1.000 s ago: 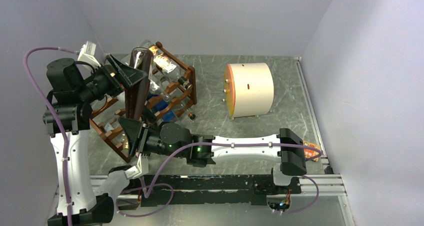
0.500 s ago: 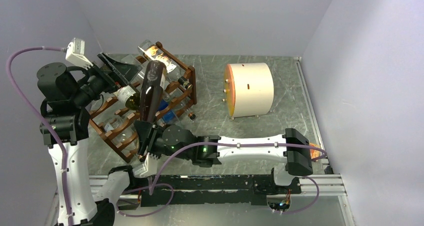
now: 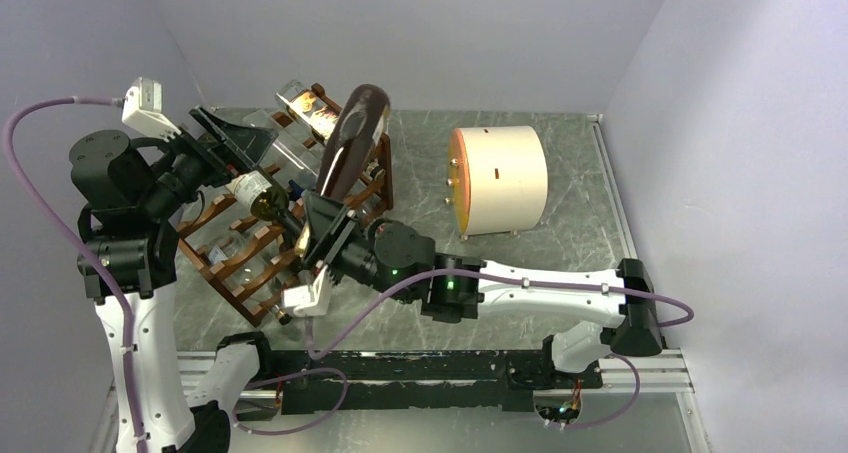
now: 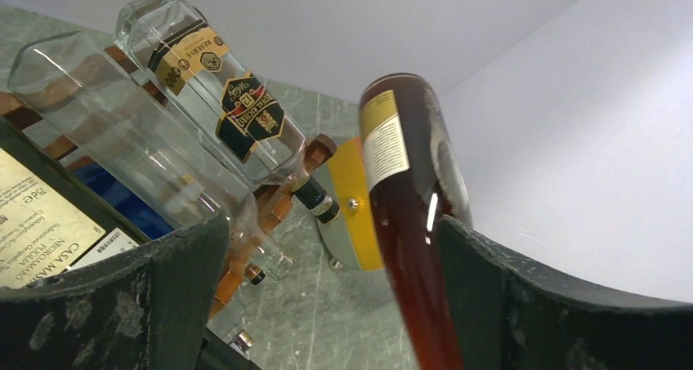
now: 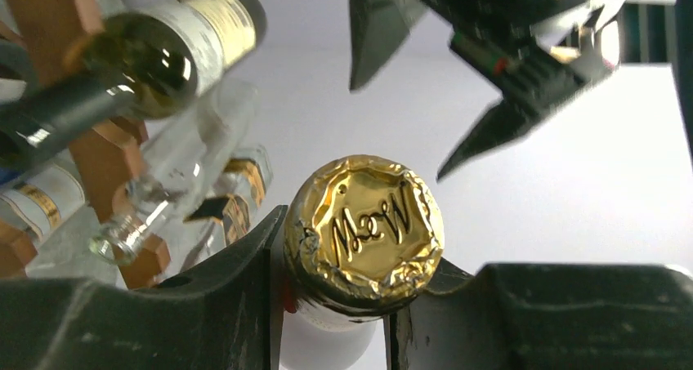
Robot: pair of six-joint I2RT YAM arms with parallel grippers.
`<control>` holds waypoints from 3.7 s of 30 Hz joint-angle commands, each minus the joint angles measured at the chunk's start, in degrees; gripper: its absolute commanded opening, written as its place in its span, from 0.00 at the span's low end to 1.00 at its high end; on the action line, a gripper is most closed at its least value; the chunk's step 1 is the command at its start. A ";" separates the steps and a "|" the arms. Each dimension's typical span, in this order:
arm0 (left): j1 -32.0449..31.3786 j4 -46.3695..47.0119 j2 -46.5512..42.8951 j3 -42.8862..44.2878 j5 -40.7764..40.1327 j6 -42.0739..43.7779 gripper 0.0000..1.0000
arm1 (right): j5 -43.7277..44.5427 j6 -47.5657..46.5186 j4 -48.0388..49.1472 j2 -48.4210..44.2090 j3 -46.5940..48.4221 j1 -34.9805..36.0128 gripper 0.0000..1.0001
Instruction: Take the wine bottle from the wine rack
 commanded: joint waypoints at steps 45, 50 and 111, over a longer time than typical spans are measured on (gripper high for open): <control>0.13 5.21 -2.52 -8.07 5.11 2.66 0.99 | 2.55 77.13 -2.43 -11.43 5.31 -79.88 0.00; 0.10 5.95 -2.53 -8.54 5.85 2.37 0.99 | 0.50 82.12 -0.42 -12.62 -0.04 -82.81 0.00; 0.11 1.77 -5.25 -11.34 4.53 4.16 0.99 | -9.39 94.10 9.25 -12.10 -12.09 -87.63 0.74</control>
